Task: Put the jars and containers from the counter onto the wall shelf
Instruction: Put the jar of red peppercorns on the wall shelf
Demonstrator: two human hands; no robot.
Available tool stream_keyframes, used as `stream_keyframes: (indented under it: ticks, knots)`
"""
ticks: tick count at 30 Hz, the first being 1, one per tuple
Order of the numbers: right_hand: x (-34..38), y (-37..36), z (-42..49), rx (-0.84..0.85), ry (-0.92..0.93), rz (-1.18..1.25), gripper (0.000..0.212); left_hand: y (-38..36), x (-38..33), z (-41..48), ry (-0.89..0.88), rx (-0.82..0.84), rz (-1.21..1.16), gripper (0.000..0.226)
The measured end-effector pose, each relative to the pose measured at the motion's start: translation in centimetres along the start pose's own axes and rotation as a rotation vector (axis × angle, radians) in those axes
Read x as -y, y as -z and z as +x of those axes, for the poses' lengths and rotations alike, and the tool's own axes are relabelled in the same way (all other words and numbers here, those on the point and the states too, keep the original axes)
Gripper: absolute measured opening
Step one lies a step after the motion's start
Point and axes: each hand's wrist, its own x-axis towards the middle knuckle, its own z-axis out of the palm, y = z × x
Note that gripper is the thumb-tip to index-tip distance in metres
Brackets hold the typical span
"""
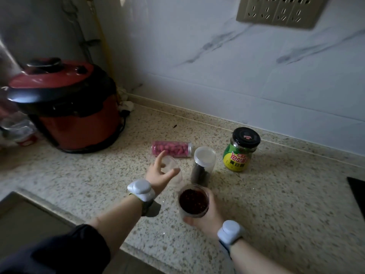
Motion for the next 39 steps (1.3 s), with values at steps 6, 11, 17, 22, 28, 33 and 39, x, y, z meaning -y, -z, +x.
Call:
stream_keyframes:
  ticks: [6, 11, 17, 22, 28, 33, 39]
  knots:
    - [2.0, -1.8, 1.6, 0.063, 0.116, -0.078, 0.084, 0.3, -1.0, -5.9, -0.239, 0.159, -0.241, 0.060]
    - [4.6, -1.8, 1.7, 0.090, 0.177, -0.108, 0.072, 1.4, 0.7, -7.2, -0.449, 0.091, 0.182, 0.065]
    - [5.3, -1.9, 2.0, 0.104, 0.147, -0.142, 0.078, 2.1, 1.4, -6.6, -0.377, 0.167, 0.340, 0.085]
    - [5.4, -2.5, 1.7, 0.223, 0.086, -0.063, 0.091, 1.6, 0.0, -6.3, -0.356, 0.156, 0.411, 0.089]
    - [5.9, -1.3, 2.1, 0.184, 0.110, -0.115, 0.090, 4.6, -0.6, -4.0, -0.559, 0.477, 0.692, 0.063]
    - [6.2, -1.0, 2.0, 0.116, 0.126, -0.089, 0.078, 4.8, -1.1, -4.0, -0.520, 0.418, 0.660, 0.064]
    - [5.8, -1.7, 1.8, 0.069, 0.147, -0.116, 0.070, 1.7, -1.1, -5.2, -0.495, 0.287, 0.601, 0.079]
